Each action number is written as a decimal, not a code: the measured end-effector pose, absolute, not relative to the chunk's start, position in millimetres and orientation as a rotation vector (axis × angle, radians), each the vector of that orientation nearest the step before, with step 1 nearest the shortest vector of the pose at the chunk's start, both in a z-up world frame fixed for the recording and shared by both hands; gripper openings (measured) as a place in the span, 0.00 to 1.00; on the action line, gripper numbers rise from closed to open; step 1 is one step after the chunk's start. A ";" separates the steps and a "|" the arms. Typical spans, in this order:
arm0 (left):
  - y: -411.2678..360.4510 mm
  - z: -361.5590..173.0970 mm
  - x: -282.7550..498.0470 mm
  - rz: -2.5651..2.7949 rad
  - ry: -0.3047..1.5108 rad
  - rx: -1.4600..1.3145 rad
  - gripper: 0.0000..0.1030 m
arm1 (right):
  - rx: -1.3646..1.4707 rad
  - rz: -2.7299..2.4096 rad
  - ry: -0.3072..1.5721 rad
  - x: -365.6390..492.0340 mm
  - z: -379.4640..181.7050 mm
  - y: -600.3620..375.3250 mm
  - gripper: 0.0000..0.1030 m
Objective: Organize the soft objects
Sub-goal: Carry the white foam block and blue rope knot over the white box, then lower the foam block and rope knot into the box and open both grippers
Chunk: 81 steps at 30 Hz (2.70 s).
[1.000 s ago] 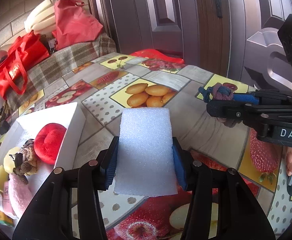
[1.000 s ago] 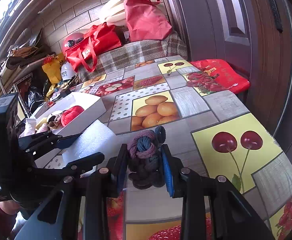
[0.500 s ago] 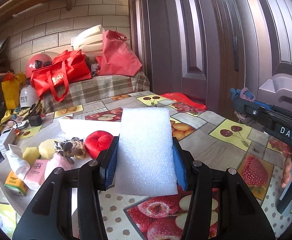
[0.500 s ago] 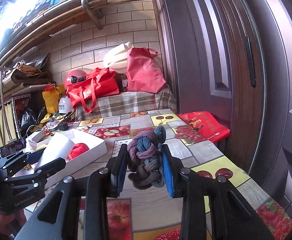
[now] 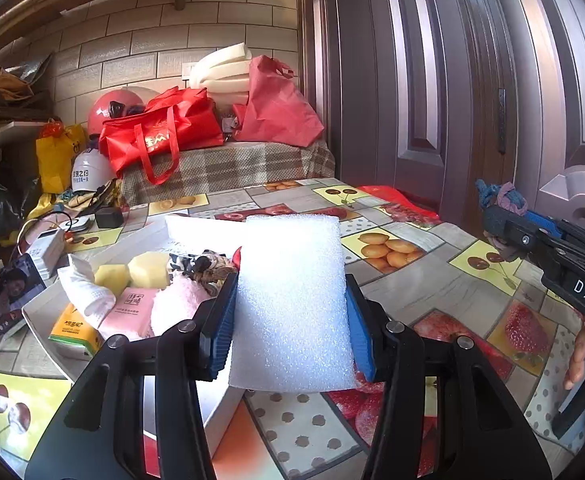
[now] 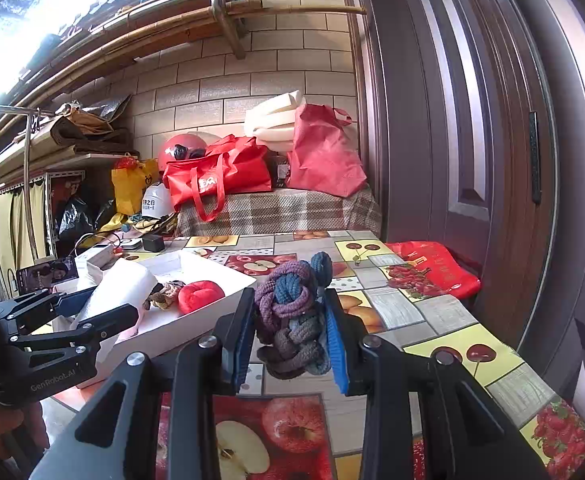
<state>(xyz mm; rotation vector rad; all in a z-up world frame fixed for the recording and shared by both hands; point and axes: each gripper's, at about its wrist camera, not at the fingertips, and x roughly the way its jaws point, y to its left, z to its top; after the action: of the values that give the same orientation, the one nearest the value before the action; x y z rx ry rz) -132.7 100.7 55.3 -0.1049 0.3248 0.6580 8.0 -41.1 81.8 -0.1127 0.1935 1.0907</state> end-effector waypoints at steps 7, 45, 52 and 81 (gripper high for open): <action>110.9 54.4 -152.4 0.704 0.326 -0.113 0.48 | -0.138 1.127 0.199 -6.6 80.0 -29.0 0.32; 177.0 50.8 -215.9 0.864 0.328 -0.140 0.48 | -0.260 1.279 0.260 -62.2 63.5 63.8 0.34; 199.9 49.7 -214.4 0.908 0.344 -0.134 0.48 | -0.267 1.305 0.281 -62.0 61.6 89.8 0.34; 274.1 44.1 -175.8 0.950 0.461 -0.142 0.51 | -0.312 1.300 0.351 -43.5 57.9 192.7 0.46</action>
<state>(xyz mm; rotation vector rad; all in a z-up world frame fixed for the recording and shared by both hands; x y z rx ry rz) -175.8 274.1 44.1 -0.1421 0.4613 0.9496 -43.5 192.7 57.9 -0.3124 0.3507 1.3004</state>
